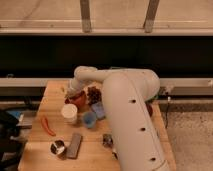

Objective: Place fork in red bowl

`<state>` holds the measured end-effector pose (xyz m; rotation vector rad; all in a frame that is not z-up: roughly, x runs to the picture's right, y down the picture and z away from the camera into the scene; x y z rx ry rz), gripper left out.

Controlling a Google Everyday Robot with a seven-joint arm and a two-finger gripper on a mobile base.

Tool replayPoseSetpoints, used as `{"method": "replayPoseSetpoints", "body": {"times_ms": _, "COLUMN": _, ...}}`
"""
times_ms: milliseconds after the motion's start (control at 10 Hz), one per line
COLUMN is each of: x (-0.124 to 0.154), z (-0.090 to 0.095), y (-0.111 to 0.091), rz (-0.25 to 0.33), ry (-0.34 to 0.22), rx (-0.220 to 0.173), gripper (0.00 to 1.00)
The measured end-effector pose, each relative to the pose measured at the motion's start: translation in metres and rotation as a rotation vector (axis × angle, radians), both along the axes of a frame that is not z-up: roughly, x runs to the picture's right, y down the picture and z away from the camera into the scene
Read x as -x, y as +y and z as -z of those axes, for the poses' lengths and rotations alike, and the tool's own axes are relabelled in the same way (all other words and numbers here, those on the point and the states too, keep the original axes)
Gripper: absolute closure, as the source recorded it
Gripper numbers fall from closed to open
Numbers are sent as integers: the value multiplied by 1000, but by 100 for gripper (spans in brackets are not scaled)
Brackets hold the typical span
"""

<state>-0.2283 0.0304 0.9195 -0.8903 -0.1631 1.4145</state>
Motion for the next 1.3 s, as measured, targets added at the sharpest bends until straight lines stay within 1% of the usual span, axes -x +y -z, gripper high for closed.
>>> {"method": "replayPoseSetpoints", "body": {"times_ms": 200, "x": -1, "z": 6, "y": -10, "rz": -9, "ry": 1, "rx": -19, "gripper": 100}}
{"method": "replayPoseSetpoints", "body": {"times_ms": 400, "x": -1, "z": 14, "y": -22, "rz": -11, "ry": 0, "rx": -47, "gripper": 100}}
{"method": "replayPoseSetpoints", "body": {"times_ms": 600, "x": -4, "z": 18, "y": -30, "rz": -12, "ry": 5, "rx": -67, "gripper": 100}}
{"method": "replayPoseSetpoints", "body": {"times_ms": 800, "x": -10, "z": 22, "y": -44, "rz": -20, "ry": 22, "rx": -97, "gripper": 100}}
{"method": "replayPoseSetpoints", "body": {"times_ms": 1000, "x": -24, "z": 35, "y": -57, "rz": -39, "ry": 47, "rx": -131, "gripper": 100}}
{"method": "replayPoseSetpoints", "body": {"times_ms": 1300, "x": -56, "z": 64, "y": -74, "rz": -68, "ry": 105, "rx": -188, "gripper": 100}}
